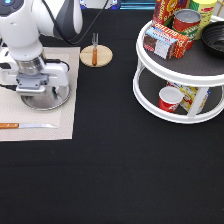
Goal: Arrange plate and fork
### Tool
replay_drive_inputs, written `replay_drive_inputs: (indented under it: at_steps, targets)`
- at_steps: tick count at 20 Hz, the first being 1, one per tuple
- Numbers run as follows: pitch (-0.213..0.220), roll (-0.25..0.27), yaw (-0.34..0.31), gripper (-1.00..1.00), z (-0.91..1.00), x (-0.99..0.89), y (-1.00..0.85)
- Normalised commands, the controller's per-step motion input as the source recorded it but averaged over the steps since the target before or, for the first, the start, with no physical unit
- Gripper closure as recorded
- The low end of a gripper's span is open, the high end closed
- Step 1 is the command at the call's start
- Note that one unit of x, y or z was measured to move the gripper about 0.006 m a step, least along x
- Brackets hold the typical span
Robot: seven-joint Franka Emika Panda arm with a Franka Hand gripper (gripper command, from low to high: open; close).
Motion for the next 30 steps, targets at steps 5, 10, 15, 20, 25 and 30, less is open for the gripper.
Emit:
replay_drive_inputs:
  at_steps: [5,10,15,20,25,30]
  targets:
    - [0.057,0.1,0.0,-1.0,0.12,0.28,-0.83]
    - [0.068,0.089,0.0,-1.0,0.16,0.25,-0.84]
    - [0.061,0.091,0.0,-1.0,0.15,0.28,-0.83]
    - [0.128,0.059,0.095,-1.0,0.11,0.38,-0.04]
    - [0.119,0.0,0.194,-1.0,0.18,0.21,0.65]
    - [0.093,0.02,0.202,-1.0,0.21,0.15,0.58]
